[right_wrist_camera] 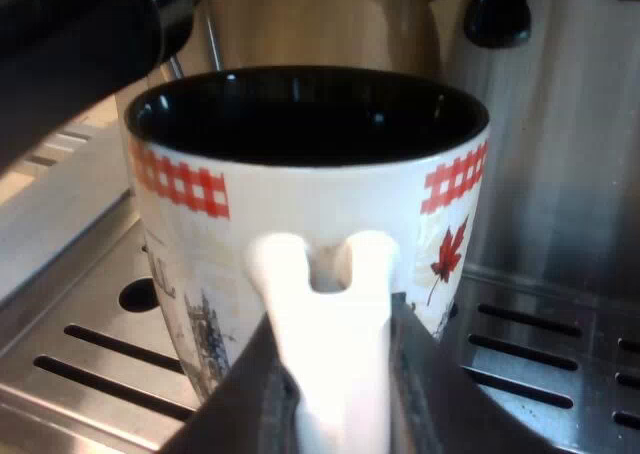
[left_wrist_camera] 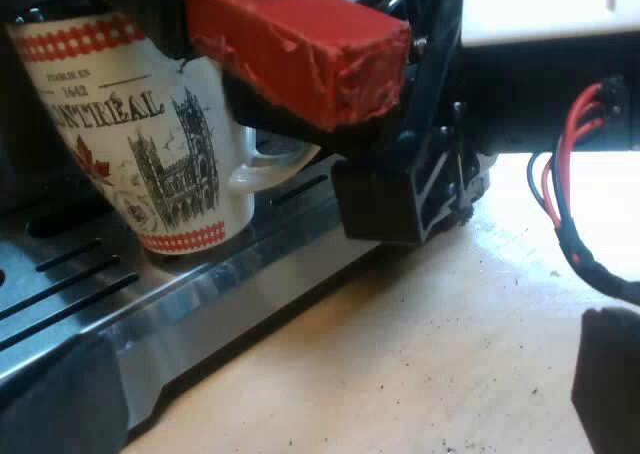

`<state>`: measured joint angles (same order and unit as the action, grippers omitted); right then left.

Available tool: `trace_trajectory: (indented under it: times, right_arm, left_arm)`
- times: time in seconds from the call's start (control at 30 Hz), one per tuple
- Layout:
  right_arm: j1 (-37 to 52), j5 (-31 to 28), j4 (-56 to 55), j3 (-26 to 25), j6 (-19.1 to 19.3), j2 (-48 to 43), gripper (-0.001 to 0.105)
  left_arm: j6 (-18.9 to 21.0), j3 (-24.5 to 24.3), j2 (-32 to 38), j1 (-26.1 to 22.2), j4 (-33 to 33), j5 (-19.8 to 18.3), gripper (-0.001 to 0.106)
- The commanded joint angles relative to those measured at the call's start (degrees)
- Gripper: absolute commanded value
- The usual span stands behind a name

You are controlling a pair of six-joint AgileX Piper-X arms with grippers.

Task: Place mug into machine

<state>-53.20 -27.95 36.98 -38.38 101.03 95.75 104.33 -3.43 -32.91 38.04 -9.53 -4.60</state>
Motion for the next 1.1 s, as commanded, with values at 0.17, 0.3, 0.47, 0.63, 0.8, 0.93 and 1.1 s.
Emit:
trace_trajectory:
  times: [0.17,0.3,0.47,0.63,0.8,0.93,1.1]
  right_arm:
    - [0.35,0.98,-3.45,-0.85,-3.91,-0.67,0.002]
    - [0.24,0.98,-3.50,-0.85,-4.86,-0.67,0.027]
    - [0.24,1.20,-6.38,-0.85,-4.84,-0.67,0.043]
    - [-0.99,2.58,-8.45,-0.85,-4.95,-0.67,0.043]
    - [-0.79,2.24,-10.04,-0.85,-9.90,-0.67,0.043]
    - [0.46,2.68,-9.78,-0.85,-9.84,-0.67,0.043]
    - [1.03,5.92,-8.90,-2.16,-9.54,0.50,0.043]
  left_arm:
    - [0.79,-0.04,0.03,0.05,-1.11,-0.31,0.092]
    - [0.79,-0.04,0.03,0.05,-1.11,-0.31,0.092]
    - [0.79,-0.04,0.03,0.05,-1.11,-0.31,0.092]
    - [0.79,-0.04,0.03,0.05,-1.11,-0.31,0.092]
    - [0.79,-0.04,0.03,0.05,-1.11,-0.31,0.092]
    - [0.79,-0.04,0.03,0.05,-1.11,-0.31,0.092]
    - [0.79,-0.04,0.03,0.05,-1.11,-0.31,0.092]
